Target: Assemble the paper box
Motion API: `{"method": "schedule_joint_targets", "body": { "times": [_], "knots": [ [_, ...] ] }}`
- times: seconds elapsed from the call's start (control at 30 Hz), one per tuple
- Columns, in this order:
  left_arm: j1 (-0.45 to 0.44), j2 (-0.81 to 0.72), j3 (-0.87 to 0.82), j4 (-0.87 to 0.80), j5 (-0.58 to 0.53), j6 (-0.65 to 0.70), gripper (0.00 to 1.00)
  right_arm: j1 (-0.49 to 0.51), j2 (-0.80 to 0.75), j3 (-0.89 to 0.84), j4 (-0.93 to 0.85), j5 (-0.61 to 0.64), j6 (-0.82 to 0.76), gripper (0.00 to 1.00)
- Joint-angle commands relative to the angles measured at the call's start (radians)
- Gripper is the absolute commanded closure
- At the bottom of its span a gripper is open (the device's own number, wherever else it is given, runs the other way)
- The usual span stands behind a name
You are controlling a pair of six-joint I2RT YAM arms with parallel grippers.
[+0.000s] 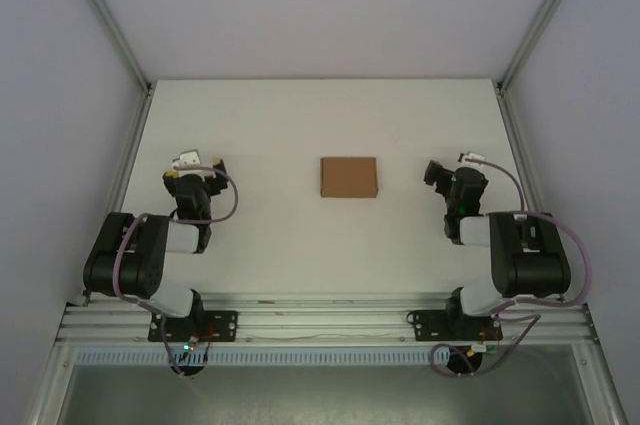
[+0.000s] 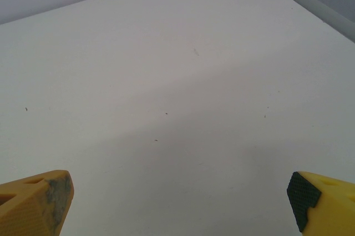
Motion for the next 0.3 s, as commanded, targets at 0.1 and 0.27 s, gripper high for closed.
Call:
{"method": "schedule_joint_targets", "body": {
  "times": [0.1, 0.27],
  "knots": [
    [0.007, -0.009, 0.005, -0.013, 0.019, -0.007, 0.00, -0.007, -0.009, 0.015, 0.019, 0.003, 0.012, 0.00],
    [0.006, -0.008, 0.005, -0.015, 0.018, -0.006, 0.00, -0.007, -0.009, 0.014, 0.019, 0.002, 0.013, 0.00]
  ]
}}
